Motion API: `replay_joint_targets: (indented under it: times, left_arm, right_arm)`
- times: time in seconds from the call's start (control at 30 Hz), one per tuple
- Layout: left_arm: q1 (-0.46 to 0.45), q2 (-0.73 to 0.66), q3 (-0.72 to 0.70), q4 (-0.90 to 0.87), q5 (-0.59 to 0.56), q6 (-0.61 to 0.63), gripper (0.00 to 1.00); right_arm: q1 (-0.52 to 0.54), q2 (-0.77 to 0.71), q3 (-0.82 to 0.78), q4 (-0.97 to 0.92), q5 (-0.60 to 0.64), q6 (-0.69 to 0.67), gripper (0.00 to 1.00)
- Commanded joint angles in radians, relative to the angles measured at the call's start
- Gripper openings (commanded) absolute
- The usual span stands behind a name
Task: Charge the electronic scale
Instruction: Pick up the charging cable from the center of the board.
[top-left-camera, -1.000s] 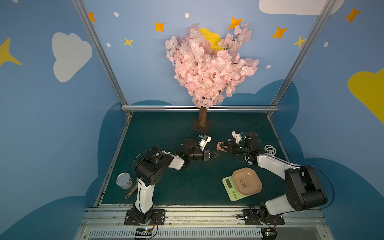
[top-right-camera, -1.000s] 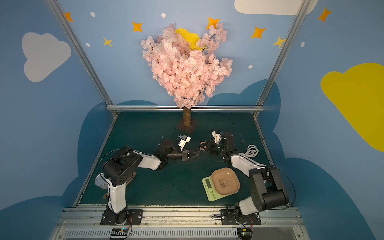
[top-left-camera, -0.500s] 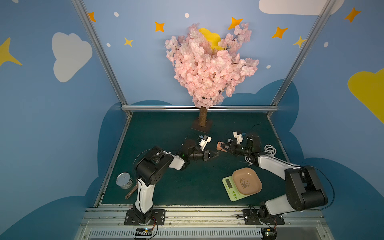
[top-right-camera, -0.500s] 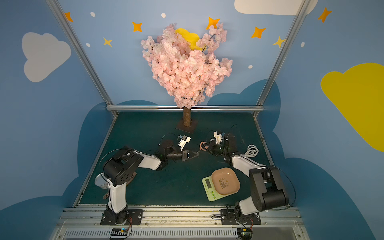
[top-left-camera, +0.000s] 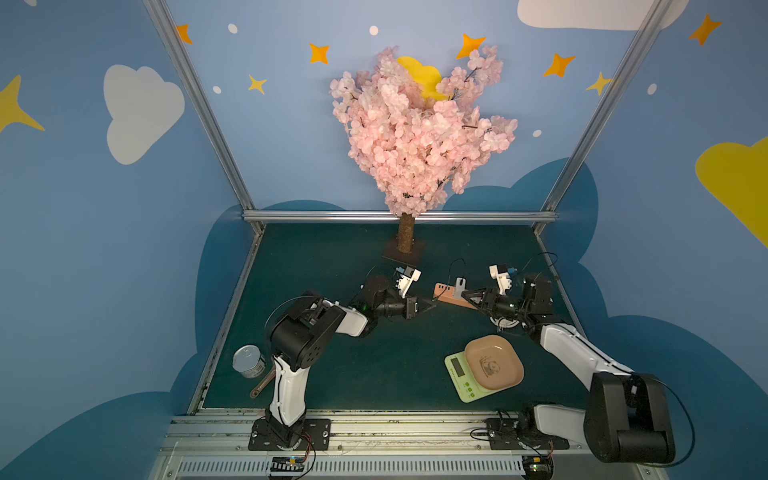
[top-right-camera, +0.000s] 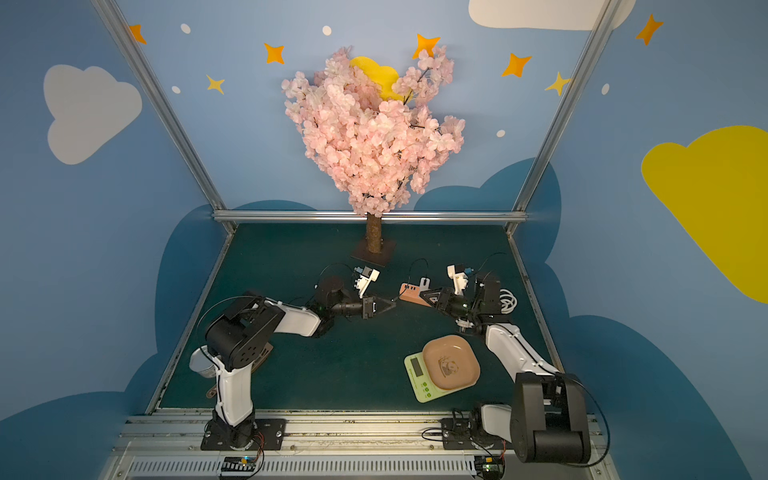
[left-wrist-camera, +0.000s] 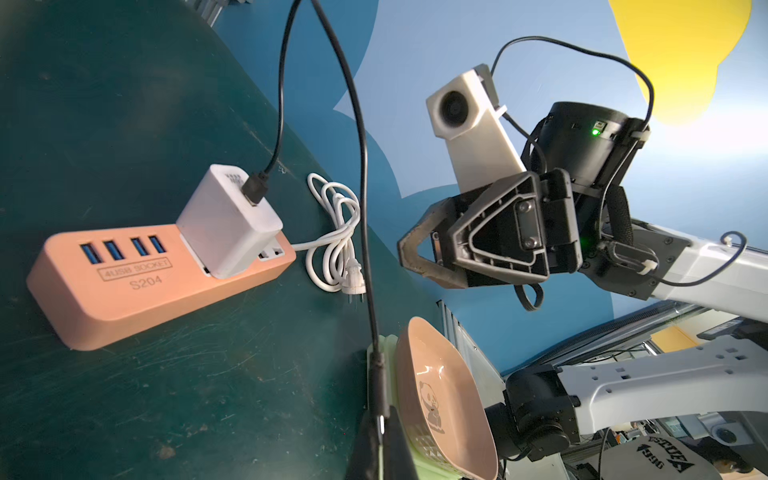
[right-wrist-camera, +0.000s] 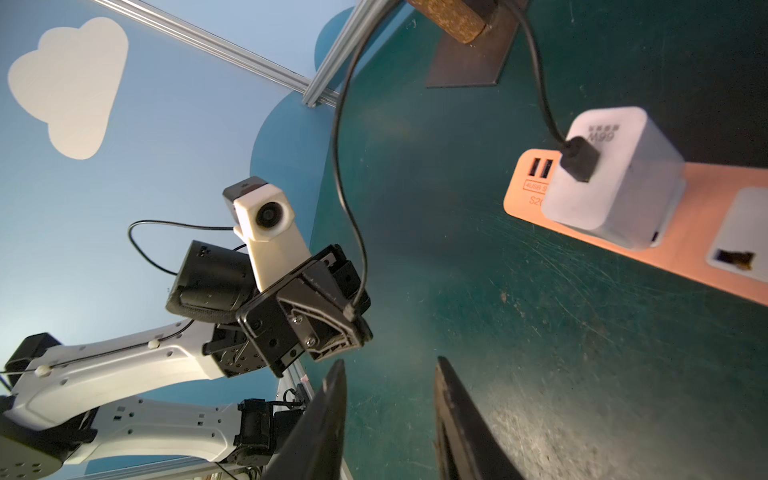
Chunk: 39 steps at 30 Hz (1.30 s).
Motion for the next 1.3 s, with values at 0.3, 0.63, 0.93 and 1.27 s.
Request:
replay_joint_targets:
  times: [0.3,0.63,0.93,1.27]
  left_arm:
    - [0.021,-0.052,0.044,-0.172,0.100,0.214,0.04]
    - [0.037,-0.081,0.080,-0.229,0.173,0.296,0.04]
    - [0.044,-0.118,0.123,-0.331,0.194,0.392,0.04]
    - [0.047,-0.135,0.216,-0.532,0.201,0.539,0.04]
  right_arm:
    - [0.120,-0.057,0.147,-0.049,-0.256,-0.608,0.26]
    - [0.133,0.117,0.341,-0.359,-0.292,-1.008,0.37]
    - [0.164,0.172,0.407,-0.504,-0.239,-1.171,0.48]
    - [0.167,0.205,0.448,-0.537,-0.166,-1.224,0.51]
